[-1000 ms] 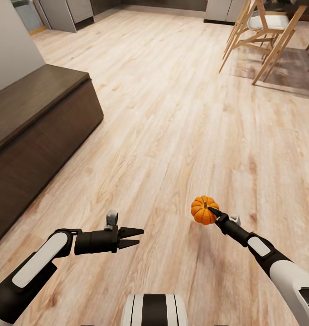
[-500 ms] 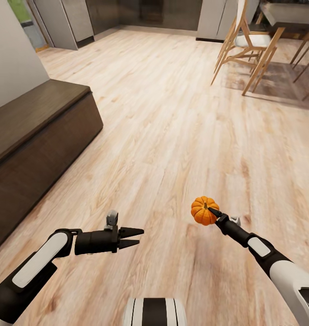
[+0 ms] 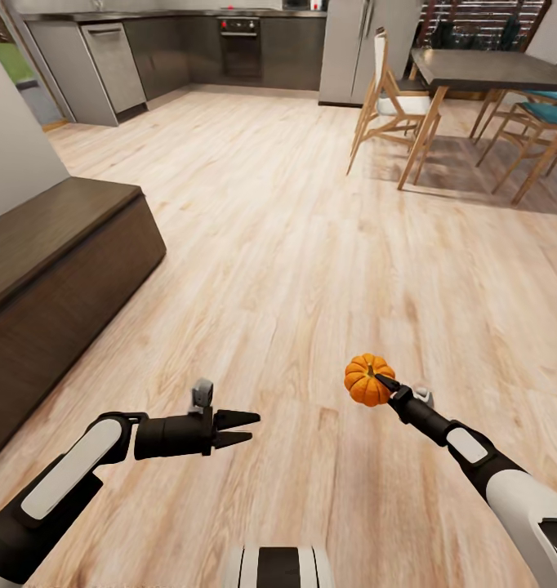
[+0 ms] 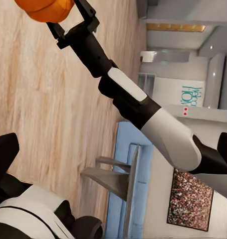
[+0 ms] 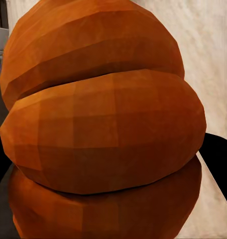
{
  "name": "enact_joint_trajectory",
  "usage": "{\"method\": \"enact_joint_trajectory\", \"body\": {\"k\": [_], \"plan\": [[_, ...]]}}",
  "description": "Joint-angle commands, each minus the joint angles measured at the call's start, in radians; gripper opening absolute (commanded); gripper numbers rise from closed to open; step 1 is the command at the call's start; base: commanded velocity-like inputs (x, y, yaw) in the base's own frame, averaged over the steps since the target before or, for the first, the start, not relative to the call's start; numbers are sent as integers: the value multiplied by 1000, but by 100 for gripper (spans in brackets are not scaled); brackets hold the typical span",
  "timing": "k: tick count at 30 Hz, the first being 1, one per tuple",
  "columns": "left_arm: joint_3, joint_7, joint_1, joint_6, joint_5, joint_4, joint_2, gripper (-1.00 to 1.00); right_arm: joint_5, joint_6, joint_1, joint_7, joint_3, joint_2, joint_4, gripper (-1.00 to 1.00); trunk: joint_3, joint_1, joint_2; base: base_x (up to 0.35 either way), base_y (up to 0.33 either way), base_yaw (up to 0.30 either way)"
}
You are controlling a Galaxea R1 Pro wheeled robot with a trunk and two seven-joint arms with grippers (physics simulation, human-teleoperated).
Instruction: Place each of the two pumpkins and all three candles from the living room inside a cabinet in the living room (use any cabinet), then make sure every cabinet is closed, and position the cauldron so it is next to a table in the living room.
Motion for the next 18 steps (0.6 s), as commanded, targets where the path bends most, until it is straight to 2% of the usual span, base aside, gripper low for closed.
{"method": "enact_joint_trajectory", "body": {"k": [1,4,9,15,18], "plan": [[-1,-10,-1,0,-9,0,1,100,-8,8,0,-1,0,0,-1,-100,4,-1,0,-305,0,-73],[-1,-10,-1,0,-9,0,1,100,-8,9,0,-1,0,0,-1,-100,16,-2,1,-292,0,-29],[-1,-10,-1,0,-9,0,1,100,-9,7,0,-1,0,0,-1,-100,36,-5,2,-76,0,-33],[-1,-10,-1,0,-9,0,1,100,-11,7,0,-1,-1,0,2,-100,65,-7,3,-15,0,-178],[-1,-10,-1,0,-9,0,1,100,-11,7,0,-1,-1,0,3,-100,80,-9,4,-189,0,-201]]}}
